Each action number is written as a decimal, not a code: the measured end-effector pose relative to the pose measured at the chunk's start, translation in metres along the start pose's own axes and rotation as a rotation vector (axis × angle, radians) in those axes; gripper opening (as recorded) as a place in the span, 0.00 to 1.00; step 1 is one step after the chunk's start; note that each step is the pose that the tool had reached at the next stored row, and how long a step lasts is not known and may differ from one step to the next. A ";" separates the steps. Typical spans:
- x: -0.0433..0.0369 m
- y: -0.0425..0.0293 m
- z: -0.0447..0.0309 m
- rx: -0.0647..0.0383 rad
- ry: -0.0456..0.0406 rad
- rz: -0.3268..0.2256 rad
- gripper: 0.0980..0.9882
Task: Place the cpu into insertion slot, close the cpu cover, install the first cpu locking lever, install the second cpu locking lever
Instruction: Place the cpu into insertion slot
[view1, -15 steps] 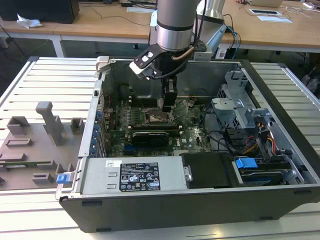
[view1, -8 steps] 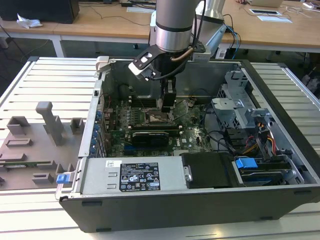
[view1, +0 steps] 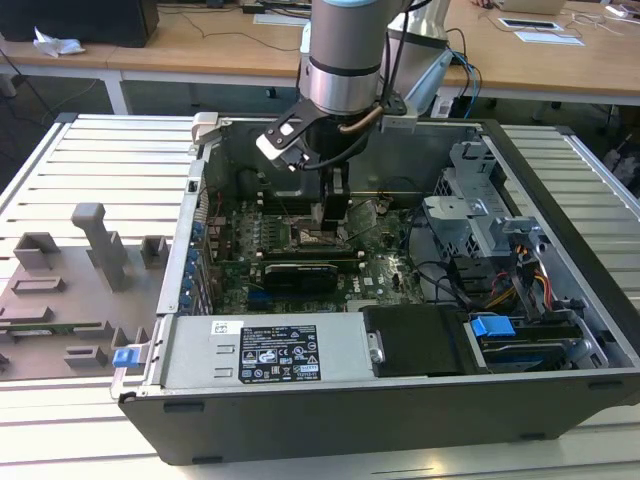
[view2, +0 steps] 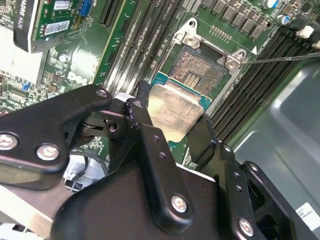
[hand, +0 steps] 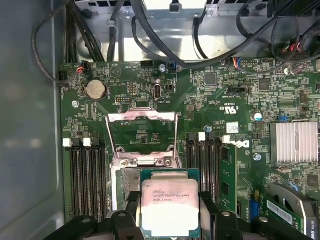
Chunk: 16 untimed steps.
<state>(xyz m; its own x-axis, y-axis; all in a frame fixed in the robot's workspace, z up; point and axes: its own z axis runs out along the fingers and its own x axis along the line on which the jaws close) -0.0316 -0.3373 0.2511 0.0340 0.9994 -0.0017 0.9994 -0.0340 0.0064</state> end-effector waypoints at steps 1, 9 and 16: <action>0.0002 -0.0001 0.0027 0.000 0.0000 0.000 0.50; 0.0103 -0.0090 0.0116 0.000 0.0000 -0.003 0.50; 0.0116 -0.0105 0.0150 0.000 0.0000 -0.004 0.50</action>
<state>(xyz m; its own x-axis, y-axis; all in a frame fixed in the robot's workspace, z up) -0.0416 -0.3254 0.2360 0.0299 0.9996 -0.0018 0.9995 -0.0299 0.0064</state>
